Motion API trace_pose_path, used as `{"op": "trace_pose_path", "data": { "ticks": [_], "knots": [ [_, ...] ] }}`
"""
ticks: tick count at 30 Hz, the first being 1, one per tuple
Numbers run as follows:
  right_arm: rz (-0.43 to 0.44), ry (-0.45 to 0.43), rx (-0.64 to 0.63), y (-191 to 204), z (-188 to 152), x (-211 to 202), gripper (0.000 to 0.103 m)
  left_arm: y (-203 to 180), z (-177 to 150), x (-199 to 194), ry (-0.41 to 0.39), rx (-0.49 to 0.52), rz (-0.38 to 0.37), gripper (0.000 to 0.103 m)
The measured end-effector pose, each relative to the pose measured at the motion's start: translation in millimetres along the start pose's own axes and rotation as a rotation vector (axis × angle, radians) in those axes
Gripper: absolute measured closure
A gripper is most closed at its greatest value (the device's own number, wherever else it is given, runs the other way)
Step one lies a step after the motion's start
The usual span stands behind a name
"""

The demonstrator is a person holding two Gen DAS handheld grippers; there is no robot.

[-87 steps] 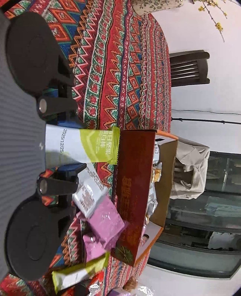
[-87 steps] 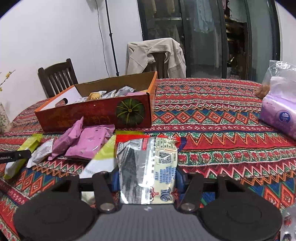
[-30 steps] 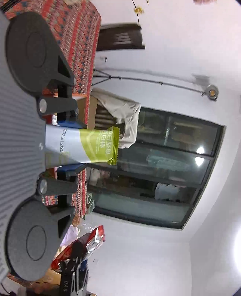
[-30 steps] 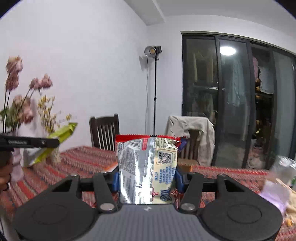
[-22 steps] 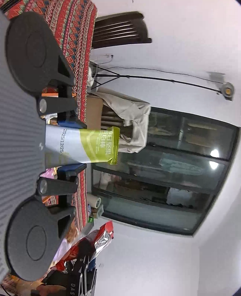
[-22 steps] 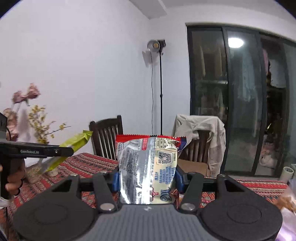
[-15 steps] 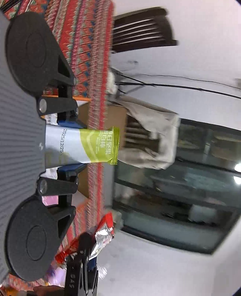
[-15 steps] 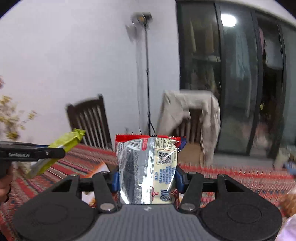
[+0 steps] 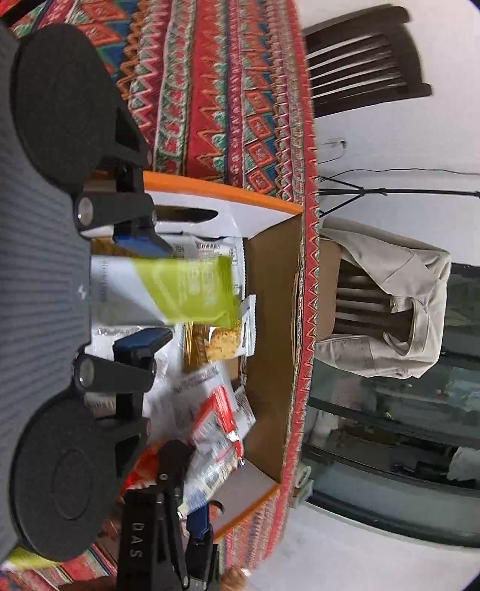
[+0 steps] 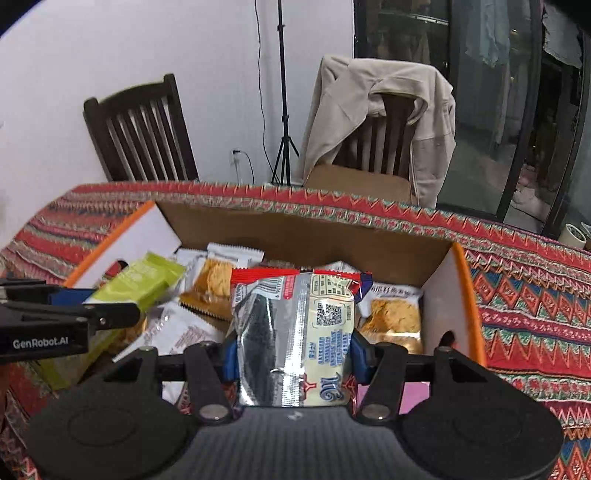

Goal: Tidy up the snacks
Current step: 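Carry both packets into the cardboard box and open both grippers, then move both tools back toward the snack pile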

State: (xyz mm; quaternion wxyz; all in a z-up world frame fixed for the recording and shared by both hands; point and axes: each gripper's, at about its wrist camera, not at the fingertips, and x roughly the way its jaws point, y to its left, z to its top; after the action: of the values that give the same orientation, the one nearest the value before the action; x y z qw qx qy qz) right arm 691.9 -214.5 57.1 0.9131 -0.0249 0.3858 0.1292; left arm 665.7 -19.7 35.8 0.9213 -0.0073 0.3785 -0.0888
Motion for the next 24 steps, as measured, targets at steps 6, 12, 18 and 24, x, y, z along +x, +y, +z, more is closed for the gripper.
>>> {"op": "trace_pose_path", "data": {
  "ticks": [6, 12, 18, 24],
  "knots": [
    [-0.015, 0.000, -0.033, 6.9, -10.2, -1.2, 0.029, -3.3, 0.9, -15.2, -0.016, 0.006, -0.023, 0.032],
    [-0.032, -0.043, -0.029, 0.7, -4.5, -31.5, 0.027, -10.9, 3.2, -54.3, -0.056, 0.022, -0.035, 0.025],
    [-0.031, -0.101, -0.040, -3.5, -6.2, -88.3, 0.026, -24.7, -0.7, -116.6, -0.104, 0.076, -0.095, 0.013],
    [-0.024, -0.173, -0.070, -7.0, -22.1, -163.0, 0.021, -42.7, -23.2, -195.8, -0.210, 0.115, -0.095, 0.005]
  ]
}}
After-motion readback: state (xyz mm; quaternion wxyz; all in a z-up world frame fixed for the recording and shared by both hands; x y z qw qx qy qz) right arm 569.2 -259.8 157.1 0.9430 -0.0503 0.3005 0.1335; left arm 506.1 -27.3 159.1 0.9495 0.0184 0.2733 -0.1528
